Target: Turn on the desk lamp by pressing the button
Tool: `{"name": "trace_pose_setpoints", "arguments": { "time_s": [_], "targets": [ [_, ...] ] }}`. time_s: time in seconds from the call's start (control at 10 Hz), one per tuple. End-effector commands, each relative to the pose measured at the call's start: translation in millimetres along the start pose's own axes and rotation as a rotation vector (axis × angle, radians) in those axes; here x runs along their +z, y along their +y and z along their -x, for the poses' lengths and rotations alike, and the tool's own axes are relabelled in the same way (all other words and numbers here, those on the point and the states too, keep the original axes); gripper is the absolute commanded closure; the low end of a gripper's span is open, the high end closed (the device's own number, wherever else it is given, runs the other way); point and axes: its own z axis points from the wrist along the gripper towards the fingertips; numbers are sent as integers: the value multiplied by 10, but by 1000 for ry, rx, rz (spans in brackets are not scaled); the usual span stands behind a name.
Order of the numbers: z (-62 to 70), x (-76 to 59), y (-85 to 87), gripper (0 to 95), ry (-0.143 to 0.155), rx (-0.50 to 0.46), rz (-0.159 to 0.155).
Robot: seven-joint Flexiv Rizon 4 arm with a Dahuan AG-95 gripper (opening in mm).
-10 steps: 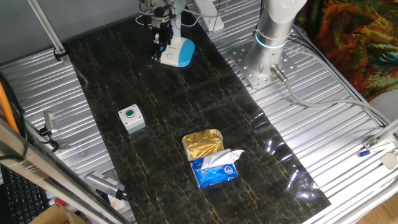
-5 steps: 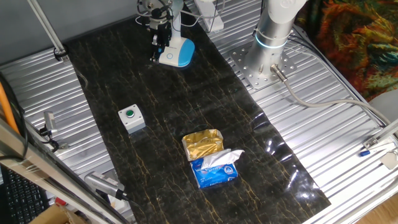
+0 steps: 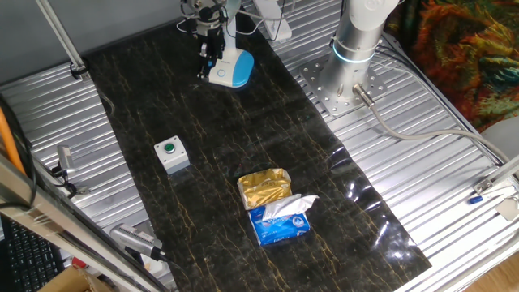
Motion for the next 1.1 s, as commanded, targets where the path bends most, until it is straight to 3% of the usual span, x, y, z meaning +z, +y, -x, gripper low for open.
{"name": "trace_pose_setpoints", "arguments": {
  "time_s": [0.1,0.2,0.4,0.5,0.7,1.0,1.1],
  "targets": [
    [14,-21,4,0,-9,-6,4],
    [14,-21,4,190,-9,-4,14],
    [14,-21,4,190,-36,29,34],
    [14,-21,4,380,-30,26,42],
    [14,-21,4,380,-20,20,52],
    [14,-21,4,380,31,-22,102],
    [14,-21,4,380,34,-10,104]
  ]
}}
